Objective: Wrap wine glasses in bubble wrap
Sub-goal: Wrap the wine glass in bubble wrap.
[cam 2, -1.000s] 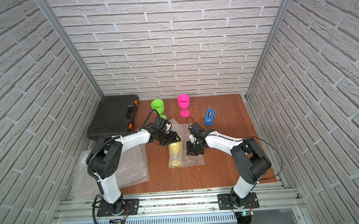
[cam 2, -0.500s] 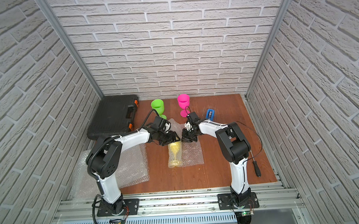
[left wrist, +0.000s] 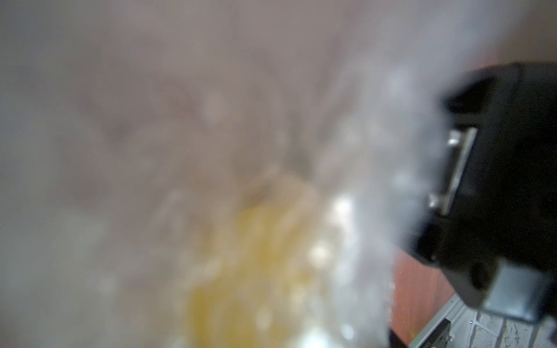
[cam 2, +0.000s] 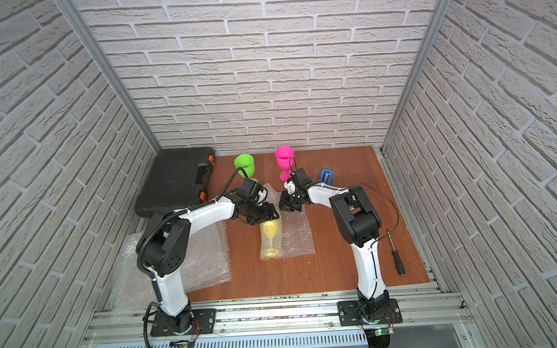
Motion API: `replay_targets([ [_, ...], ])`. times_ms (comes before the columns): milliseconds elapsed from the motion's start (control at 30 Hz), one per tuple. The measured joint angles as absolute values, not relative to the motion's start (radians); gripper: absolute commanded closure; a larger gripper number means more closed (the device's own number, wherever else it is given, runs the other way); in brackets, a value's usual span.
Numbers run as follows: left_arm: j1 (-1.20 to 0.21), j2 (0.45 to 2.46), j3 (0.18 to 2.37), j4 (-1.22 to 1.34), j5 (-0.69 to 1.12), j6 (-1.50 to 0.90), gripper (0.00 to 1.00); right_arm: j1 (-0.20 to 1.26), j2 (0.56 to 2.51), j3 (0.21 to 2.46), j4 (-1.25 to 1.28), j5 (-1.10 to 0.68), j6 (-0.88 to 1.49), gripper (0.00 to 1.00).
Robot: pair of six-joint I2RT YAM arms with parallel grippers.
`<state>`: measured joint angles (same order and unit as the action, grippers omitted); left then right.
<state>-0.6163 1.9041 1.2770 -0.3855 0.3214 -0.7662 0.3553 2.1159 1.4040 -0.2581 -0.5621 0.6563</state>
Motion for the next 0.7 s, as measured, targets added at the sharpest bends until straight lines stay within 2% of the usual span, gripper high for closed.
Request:
replay_targets([
  [200,-0.631,1.916,1.308,-0.425,0.286,-0.767,0.55,0.353,2.059,1.385,-0.288,-0.506,0.636,0.83],
  [433,-0.647,1.934,1.356,-0.488,0.236,-0.775,0.52,0.35,1.817,1.317,-0.412,-0.398,0.595,0.64],
  [700,-0.661,1.961,1.414,-0.56,0.2,-0.786,0.51,0.382,1.627,1.087,-0.454,-0.481,0.589,0.52],
])
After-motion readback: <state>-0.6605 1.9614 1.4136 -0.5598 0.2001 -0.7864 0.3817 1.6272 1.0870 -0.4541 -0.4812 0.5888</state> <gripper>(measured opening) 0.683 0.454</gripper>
